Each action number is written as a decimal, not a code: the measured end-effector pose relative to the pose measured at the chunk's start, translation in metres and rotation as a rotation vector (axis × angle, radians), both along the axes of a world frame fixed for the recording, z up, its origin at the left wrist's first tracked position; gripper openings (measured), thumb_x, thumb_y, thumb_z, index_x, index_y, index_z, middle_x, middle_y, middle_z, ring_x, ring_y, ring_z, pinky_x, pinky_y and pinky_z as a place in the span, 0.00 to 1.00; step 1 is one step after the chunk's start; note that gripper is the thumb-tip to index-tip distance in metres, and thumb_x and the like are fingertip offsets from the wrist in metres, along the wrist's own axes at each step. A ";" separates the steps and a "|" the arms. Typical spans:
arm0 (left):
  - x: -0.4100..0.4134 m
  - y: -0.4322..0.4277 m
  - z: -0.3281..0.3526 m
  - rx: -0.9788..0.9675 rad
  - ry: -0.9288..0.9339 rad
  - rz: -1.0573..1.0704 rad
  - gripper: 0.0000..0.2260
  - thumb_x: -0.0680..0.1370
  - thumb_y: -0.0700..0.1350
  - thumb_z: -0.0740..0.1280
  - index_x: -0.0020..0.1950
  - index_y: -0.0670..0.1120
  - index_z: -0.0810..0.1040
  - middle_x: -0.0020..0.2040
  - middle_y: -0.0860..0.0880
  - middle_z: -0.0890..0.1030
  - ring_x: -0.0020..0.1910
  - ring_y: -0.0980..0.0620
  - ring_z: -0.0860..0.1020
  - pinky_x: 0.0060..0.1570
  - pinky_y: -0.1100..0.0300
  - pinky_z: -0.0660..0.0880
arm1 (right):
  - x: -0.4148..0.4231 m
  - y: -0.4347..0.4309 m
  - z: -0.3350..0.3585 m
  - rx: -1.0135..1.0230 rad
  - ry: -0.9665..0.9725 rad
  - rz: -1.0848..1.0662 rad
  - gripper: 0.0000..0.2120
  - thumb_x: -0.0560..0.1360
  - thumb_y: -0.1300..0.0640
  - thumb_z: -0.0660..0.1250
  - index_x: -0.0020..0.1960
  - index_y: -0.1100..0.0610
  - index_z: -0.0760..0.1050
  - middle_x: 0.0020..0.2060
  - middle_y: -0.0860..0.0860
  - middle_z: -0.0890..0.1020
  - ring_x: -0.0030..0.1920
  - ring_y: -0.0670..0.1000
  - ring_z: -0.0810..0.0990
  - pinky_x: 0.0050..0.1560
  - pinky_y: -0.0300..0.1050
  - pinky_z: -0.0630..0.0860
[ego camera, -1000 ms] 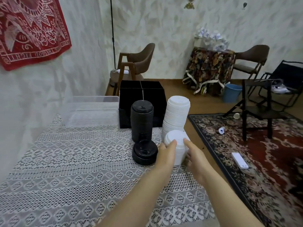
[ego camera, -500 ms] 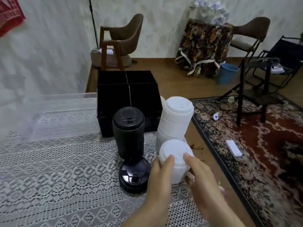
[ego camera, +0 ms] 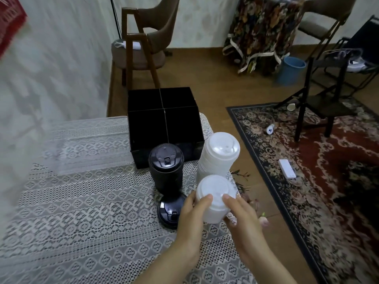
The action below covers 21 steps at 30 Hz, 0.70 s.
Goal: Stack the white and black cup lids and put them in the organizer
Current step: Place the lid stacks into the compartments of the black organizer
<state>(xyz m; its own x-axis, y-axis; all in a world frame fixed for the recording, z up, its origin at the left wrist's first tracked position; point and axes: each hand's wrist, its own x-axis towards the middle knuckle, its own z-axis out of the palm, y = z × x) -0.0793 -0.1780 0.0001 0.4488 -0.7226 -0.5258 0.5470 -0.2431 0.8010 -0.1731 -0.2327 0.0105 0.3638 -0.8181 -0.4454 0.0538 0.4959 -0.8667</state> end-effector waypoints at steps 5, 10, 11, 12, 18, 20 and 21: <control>0.002 0.013 0.025 0.054 0.018 0.018 0.15 0.75 0.50 0.69 0.62 0.53 0.77 0.56 0.51 0.82 0.57 0.50 0.79 0.56 0.51 0.75 | 0.002 0.009 0.028 0.041 0.020 0.027 0.09 0.77 0.59 0.66 0.56 0.57 0.78 0.45 0.47 0.86 0.45 0.43 0.84 0.44 0.39 0.74; 0.006 0.019 0.063 0.081 -0.001 0.029 0.18 0.74 0.51 0.69 0.63 0.52 0.76 0.58 0.51 0.82 0.58 0.50 0.78 0.58 0.51 0.72 | 0.007 0.014 0.060 0.066 0.041 0.028 0.07 0.77 0.58 0.67 0.54 0.54 0.78 0.45 0.46 0.86 0.45 0.42 0.83 0.44 0.38 0.73; 0.007 0.020 0.071 0.075 -0.004 0.035 0.15 0.76 0.49 0.68 0.63 0.52 0.76 0.57 0.51 0.82 0.58 0.50 0.78 0.56 0.53 0.72 | 0.009 0.015 0.068 0.066 0.048 0.035 0.08 0.77 0.58 0.67 0.55 0.55 0.78 0.47 0.47 0.86 0.47 0.43 0.83 0.45 0.39 0.73; 0.008 0.021 0.078 0.073 -0.004 0.042 0.14 0.77 0.48 0.67 0.63 0.52 0.77 0.57 0.50 0.82 0.57 0.50 0.78 0.56 0.53 0.72 | 0.010 0.015 0.075 0.065 0.055 0.042 0.09 0.77 0.58 0.67 0.56 0.56 0.78 0.49 0.49 0.85 0.48 0.44 0.83 0.46 0.39 0.73; 0.016 0.026 0.126 0.068 -0.012 0.062 0.12 0.77 0.46 0.67 0.61 0.51 0.78 0.55 0.51 0.83 0.57 0.51 0.79 0.61 0.52 0.73 | 0.019 0.016 0.119 0.082 0.049 0.046 0.10 0.76 0.58 0.68 0.57 0.57 0.79 0.51 0.51 0.84 0.53 0.49 0.82 0.50 0.42 0.73; 0.020 0.026 0.140 0.049 -0.005 0.061 0.12 0.77 0.46 0.67 0.60 0.51 0.78 0.54 0.52 0.83 0.56 0.52 0.79 0.57 0.56 0.73 | 0.023 0.016 0.133 0.074 0.043 0.057 0.14 0.74 0.55 0.71 0.58 0.56 0.78 0.52 0.51 0.84 0.54 0.50 0.82 0.51 0.42 0.73; 0.023 0.026 0.147 0.040 -0.002 0.060 0.12 0.76 0.47 0.68 0.60 0.51 0.78 0.54 0.51 0.83 0.55 0.53 0.80 0.55 0.58 0.73 | 0.026 0.015 0.140 0.071 0.037 0.062 0.17 0.71 0.53 0.72 0.58 0.56 0.79 0.52 0.51 0.84 0.54 0.49 0.82 0.51 0.42 0.73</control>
<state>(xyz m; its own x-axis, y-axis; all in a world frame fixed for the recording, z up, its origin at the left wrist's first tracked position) -0.0564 -0.1516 0.1476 0.4918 -0.6730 -0.5524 0.5599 -0.2414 0.7926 -0.1473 -0.2175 0.1505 0.3953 -0.7603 -0.5154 -0.0108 0.5572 -0.8303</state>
